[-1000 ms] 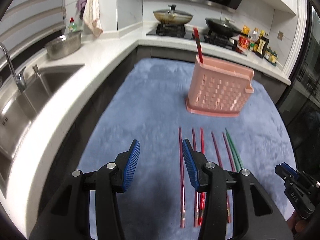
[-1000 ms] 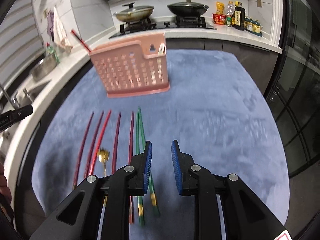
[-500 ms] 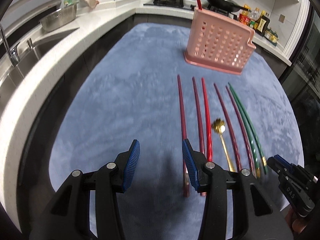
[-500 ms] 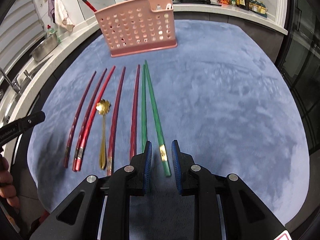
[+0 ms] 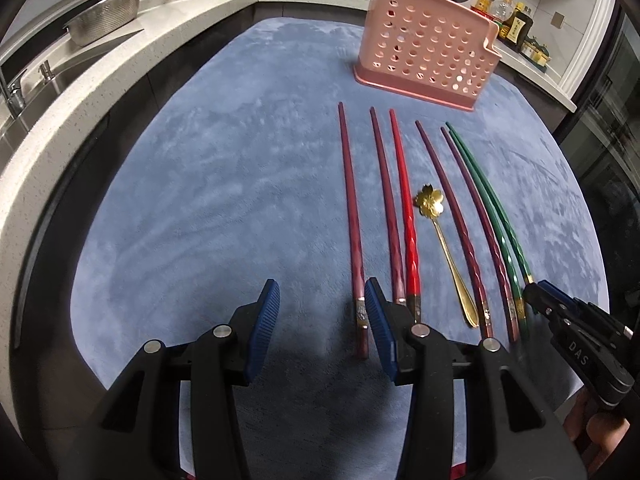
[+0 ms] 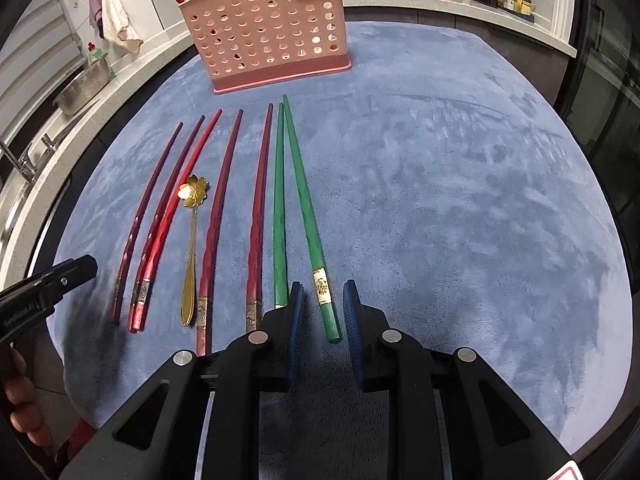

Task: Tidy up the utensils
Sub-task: 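Grasp a dark-red chopstick with the left tool while the right tool grasps a green chopstick, then lift both chopsticks and carry them over the pink holder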

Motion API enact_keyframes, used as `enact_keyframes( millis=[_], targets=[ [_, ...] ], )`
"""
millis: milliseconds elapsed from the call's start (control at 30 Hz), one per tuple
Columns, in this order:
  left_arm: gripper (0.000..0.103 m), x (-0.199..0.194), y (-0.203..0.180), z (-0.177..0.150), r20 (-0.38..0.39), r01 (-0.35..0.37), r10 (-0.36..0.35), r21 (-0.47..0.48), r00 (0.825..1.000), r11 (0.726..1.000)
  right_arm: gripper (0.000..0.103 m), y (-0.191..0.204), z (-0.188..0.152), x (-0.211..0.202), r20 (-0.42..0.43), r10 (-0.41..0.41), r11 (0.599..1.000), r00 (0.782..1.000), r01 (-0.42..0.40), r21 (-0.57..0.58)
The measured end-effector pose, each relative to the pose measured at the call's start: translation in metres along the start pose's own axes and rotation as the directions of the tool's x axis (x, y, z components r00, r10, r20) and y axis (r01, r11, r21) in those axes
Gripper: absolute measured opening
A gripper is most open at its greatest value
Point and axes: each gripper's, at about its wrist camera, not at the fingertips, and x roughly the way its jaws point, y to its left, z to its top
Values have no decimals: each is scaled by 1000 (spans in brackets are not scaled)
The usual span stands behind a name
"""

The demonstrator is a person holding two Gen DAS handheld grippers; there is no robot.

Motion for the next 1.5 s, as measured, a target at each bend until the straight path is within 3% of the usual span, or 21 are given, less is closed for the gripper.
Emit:
enact_keyframes(
  millis=[167, 500, 833, 933, 1133, 1500],
  targets=[
    [42, 5, -2, -5, -21, 14, -14, 0, 1000, 1000, 21, 0, 1, 3, 5, -2, 1000, 1000, 2, -4],
    [42, 11, -7, -11, -52, 36, -36, 7, 998, 999, 10, 0, 1, 6, 5, -13, 1000, 1000, 14, -12],
    [41, 20, -5, -16, -66, 44, -45, -15, 997, 999, 10, -2, -3, 4, 5, -7, 1000, 1000, 7, -1],
    [35, 23, -5, -16, -68, 32, -32, -8, 997, 999, 10, -2, -4, 3, 4, -6, 1000, 1000, 6, 0],
    [9, 22, -4, -15, -68, 51, -51, -2, 996, 999, 9, -2, -6, 1, 3, -2, 1000, 1000, 2, 5],
    [7, 10, -5, -15, -43, 71, -71, 7, 997, 997, 8, -1, -11, -12, 5, 24, 1000, 1000, -24, 17]
  ],
)
